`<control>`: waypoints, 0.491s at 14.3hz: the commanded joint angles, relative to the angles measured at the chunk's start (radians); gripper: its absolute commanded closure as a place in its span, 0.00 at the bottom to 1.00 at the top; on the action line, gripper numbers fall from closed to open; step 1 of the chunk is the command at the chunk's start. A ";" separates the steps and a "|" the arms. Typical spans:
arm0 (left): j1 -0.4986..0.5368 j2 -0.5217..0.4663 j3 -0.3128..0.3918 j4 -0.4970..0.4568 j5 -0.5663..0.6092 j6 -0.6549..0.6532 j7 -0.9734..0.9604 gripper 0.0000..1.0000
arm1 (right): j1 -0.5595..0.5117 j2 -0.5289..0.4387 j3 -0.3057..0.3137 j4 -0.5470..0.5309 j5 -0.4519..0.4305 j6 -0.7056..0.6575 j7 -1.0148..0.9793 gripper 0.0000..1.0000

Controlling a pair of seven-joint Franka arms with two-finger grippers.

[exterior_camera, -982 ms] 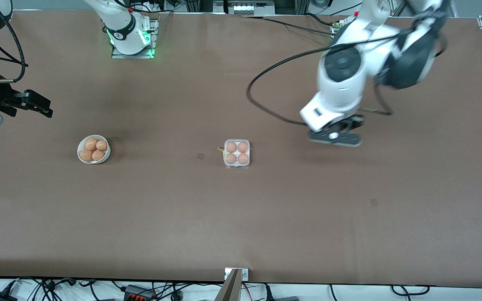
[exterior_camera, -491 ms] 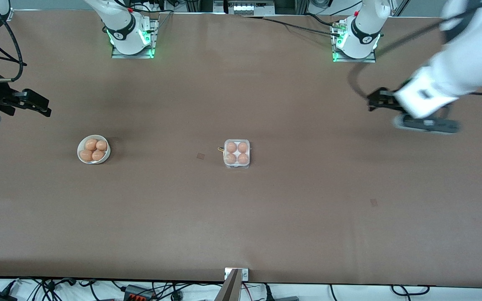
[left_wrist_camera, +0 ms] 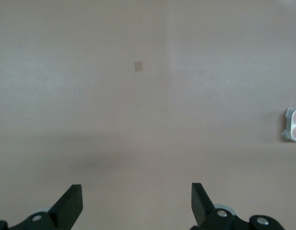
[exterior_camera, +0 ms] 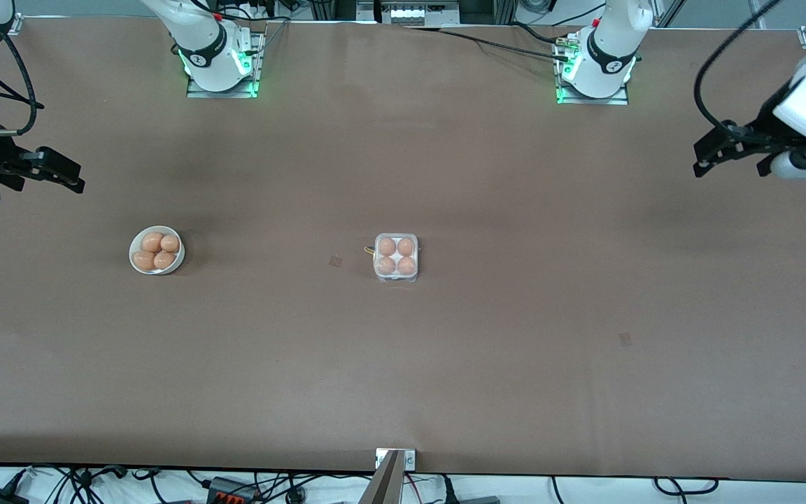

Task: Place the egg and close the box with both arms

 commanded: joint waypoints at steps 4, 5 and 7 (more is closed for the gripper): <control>-0.002 -0.010 0.002 -0.029 -0.024 0.011 0.062 0.00 | -0.011 -0.088 0.007 -0.101 0.007 0.035 0.003 0.00; -0.004 -0.008 0.002 -0.026 -0.024 0.011 0.062 0.00 | -0.014 -0.090 0.007 -0.107 0.007 0.032 0.003 0.00; -0.009 -0.008 0.001 -0.023 -0.024 0.011 0.059 0.00 | -0.014 -0.091 0.007 -0.118 0.008 0.033 0.003 0.00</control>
